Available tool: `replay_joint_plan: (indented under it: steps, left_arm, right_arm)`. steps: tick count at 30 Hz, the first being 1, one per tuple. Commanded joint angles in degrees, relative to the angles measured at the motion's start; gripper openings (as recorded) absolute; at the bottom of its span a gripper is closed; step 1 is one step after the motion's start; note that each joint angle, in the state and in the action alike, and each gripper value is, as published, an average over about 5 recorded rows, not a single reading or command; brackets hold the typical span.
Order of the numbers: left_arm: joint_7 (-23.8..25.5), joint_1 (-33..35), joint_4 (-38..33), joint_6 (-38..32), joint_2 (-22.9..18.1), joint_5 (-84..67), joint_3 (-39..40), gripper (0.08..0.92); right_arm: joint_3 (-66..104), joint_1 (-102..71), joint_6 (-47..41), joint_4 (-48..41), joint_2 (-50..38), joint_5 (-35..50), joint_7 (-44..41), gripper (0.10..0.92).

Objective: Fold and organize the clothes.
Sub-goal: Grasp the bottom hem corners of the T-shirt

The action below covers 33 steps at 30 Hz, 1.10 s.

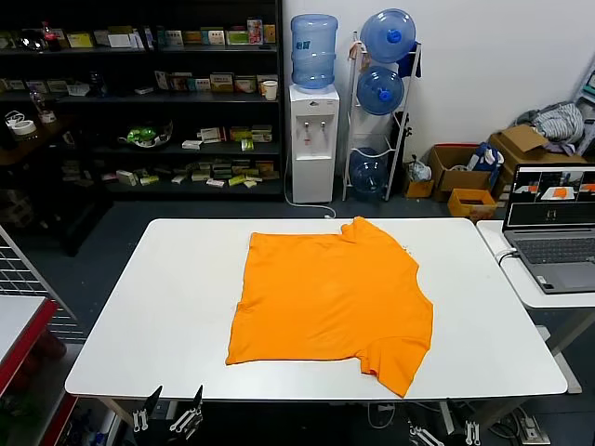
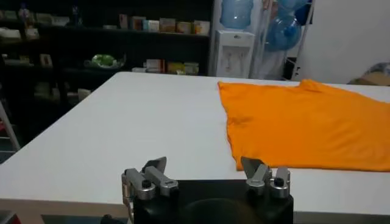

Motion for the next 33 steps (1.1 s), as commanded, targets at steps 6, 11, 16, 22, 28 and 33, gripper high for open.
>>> replay_joint_plan:
  steps: [6,11,16,22,28,33]
  left_arm:
    - [0.37,-11.32,7.20,0.99,-1.68,-0.06,6.02,0.823]
    - [-0.88,-18.21,12.25,3.43,-3.74,-0.34,9.42,0.823]
    - [-2.04,-20.91,14.64,4.34,-3.89,-0.36,11.65,0.823]
    - [-2.47,-21.44,15.51,4.31,-4.17,-0.39,12.01,0.823]
    - [-2.99,-22.31,15.50,4.32,-4.40,-0.36,12.69,0.823]
    - [-3.44,-22.73,16.28,4.34,-4.97,-0.13,13.48,0.823]
  right_arm:
    - [-3.15,10.71,-4.19,-3.50,1.07,-1.28,4.04,0.823]
    - [-4.88,16.85,-8.37,-7.16,2.00,-1.04,6.76,0.823]
    - [-5.54,18.36,-10.13,-9.13,2.47,-0.53,7.51,0.823]
    - [-6.57,19.24,-10.62,-11.18,3.30,-0.08,7.57,0.823]
    - [-7.18,20.65,-10.69,-13.08,3.73,-0.06,7.71,0.823]
    - [-7.50,21.13,-10.74,-13.56,3.99,-0.19,7.79,0.823]
